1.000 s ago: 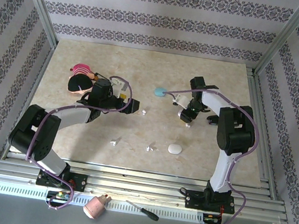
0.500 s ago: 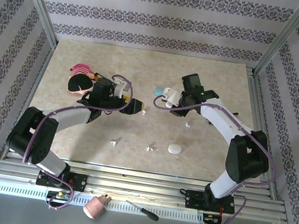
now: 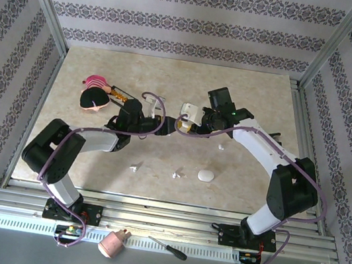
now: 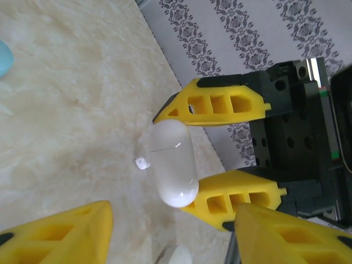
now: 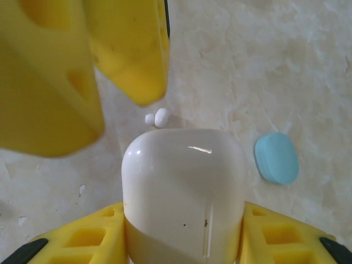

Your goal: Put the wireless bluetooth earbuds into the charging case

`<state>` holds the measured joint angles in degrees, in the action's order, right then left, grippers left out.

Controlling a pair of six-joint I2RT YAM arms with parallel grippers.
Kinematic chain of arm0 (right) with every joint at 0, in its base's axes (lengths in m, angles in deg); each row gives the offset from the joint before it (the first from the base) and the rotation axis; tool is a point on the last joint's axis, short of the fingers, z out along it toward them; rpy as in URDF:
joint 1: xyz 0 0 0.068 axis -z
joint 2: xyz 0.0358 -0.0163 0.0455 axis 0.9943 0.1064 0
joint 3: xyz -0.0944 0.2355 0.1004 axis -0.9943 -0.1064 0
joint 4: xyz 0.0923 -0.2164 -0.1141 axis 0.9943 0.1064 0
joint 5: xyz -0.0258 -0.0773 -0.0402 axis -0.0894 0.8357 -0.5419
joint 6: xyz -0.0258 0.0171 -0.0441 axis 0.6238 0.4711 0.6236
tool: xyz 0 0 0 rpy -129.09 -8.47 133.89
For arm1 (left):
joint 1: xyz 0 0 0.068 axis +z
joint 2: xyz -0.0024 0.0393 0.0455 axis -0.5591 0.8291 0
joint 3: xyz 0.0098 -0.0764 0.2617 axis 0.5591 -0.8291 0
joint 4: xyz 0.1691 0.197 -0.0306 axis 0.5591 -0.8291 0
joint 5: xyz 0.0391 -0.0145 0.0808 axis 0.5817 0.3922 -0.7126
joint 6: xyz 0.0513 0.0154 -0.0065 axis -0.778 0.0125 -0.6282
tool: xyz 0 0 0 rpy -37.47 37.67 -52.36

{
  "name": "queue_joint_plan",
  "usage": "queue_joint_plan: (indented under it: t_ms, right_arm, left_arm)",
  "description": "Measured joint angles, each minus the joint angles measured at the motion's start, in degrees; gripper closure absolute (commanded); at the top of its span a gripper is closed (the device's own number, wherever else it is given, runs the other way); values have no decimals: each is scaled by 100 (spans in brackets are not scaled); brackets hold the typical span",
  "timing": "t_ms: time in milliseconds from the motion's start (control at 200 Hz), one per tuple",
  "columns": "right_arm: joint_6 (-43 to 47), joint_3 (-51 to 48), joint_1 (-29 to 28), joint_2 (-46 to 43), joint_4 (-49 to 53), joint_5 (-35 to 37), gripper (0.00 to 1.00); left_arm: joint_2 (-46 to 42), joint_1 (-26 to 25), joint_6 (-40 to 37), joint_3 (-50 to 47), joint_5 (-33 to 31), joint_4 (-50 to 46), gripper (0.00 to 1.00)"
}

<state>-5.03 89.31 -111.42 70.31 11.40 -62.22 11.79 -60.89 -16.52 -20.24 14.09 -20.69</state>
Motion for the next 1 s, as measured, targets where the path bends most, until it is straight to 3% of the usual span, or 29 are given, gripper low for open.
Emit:
queue_joint_plan:
  t_ms: [480, 715, 889, 929, 999]
  right_arm:
    - [-2, 0, -87, 0, -39, -214, 62]
    - [0, 0, -120, -4, -39, -262, 62]
    - [-2, 0, -120, -7, -42, -221, 62]
    - [-2, 0, -120, -7, -44, -219, 61]
    - [-13, -2, -118, -7, -46, -214, 48]
  left_arm:
    - [282, -129, 151, 76, 44, 236, 63]
    - [289, -140, 166, 142, 83, 256, 83]
    - [289, -140, 162, 144, 81, 256, 84]
    - [289, -140, 162, 144, 81, 256, 84]
    - [289, -140, 155, 144, 87, 258, 85]
